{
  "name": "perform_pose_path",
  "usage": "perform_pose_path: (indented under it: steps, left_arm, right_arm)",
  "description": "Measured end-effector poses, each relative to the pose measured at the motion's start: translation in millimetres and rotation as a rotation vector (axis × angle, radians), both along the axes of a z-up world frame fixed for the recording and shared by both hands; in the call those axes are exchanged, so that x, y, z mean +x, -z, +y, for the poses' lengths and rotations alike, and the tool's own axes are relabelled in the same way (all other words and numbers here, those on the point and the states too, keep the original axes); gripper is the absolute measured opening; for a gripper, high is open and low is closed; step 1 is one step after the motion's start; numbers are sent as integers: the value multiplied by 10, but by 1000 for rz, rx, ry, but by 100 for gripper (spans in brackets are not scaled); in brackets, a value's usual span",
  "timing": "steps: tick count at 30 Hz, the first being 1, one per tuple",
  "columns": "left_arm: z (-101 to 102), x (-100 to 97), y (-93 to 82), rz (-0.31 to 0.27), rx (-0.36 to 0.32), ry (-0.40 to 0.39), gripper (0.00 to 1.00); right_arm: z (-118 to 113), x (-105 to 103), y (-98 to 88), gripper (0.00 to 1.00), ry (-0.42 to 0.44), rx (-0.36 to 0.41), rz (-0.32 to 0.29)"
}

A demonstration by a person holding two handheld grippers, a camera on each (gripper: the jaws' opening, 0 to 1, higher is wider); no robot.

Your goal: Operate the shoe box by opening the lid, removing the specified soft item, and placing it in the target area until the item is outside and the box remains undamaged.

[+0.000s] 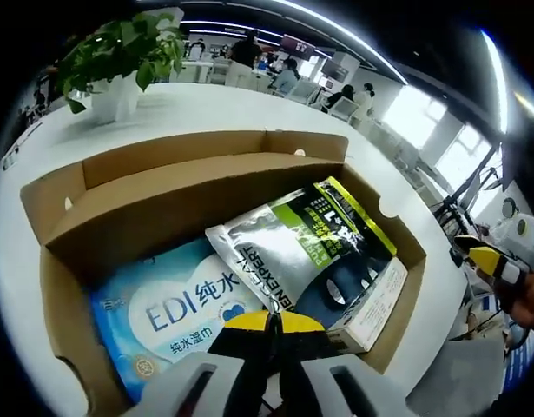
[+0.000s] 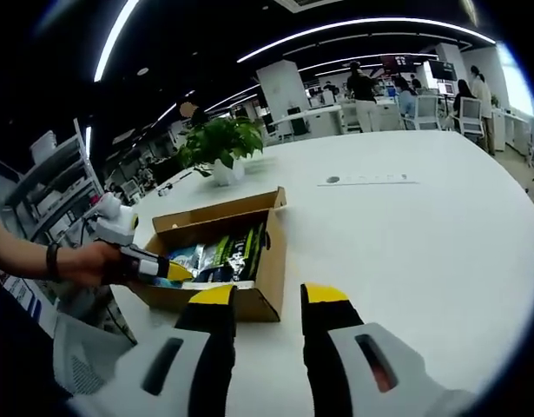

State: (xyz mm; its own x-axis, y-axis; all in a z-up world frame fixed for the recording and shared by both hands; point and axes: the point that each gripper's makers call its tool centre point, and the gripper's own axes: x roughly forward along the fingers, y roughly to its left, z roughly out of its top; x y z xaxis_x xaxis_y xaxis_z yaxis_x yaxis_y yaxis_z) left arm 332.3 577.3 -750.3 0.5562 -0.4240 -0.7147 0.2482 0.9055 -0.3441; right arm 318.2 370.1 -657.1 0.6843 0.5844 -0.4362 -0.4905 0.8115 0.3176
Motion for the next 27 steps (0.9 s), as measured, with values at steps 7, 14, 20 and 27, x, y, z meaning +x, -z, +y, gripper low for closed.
perform_pose_path:
  steps: [7, 14, 20, 27]
  left_arm:
    - [107, -38, -13, 2, 21, 1, 1]
    - [161, -72, -25, -5, 50, 11, 1]
    - [213, -80, -31, -5, 49, 3, 1]
    - [236, -70, -32, -4, 45, -3, 1]
  right_arm:
    - [275, 102, -42, 27, -66, -17, 2]
    - [638, 226, -4, 27, -135, -25, 19]
    - [900, 327, 144, 25, -169, -76, 62]
    - [1100, 425, 331, 25, -209, -132, 101]
